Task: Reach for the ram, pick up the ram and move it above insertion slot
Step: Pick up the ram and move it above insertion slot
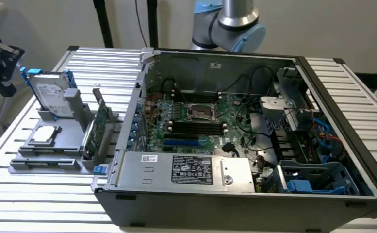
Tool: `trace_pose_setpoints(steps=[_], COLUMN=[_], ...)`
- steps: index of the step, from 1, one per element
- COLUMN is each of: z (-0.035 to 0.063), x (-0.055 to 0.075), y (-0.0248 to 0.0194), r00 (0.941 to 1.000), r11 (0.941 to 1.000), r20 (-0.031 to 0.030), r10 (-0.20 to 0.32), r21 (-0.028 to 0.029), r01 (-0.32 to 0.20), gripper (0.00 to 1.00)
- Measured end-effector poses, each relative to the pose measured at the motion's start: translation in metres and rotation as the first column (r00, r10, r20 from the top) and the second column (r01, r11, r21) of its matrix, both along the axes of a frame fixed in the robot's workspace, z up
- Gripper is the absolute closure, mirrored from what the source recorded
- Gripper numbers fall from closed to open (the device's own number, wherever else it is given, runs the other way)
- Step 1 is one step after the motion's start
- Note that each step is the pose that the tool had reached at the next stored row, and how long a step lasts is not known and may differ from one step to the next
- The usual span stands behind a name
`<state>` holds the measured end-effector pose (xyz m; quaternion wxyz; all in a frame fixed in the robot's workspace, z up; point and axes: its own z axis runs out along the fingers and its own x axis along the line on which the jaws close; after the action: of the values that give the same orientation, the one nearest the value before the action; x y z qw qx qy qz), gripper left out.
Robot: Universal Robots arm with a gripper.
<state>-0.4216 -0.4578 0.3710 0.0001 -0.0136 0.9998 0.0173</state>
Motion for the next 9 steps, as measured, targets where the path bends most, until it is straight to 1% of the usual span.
trace_pose_setpoints(steps=[9], z=[0.0], x=[0.0], y=[0.0], r00=[1.0], r11=[1.0], r20=[0.0], r10=[0.0], r21=[0.0], r01=[0.0], gripper=[0.89])
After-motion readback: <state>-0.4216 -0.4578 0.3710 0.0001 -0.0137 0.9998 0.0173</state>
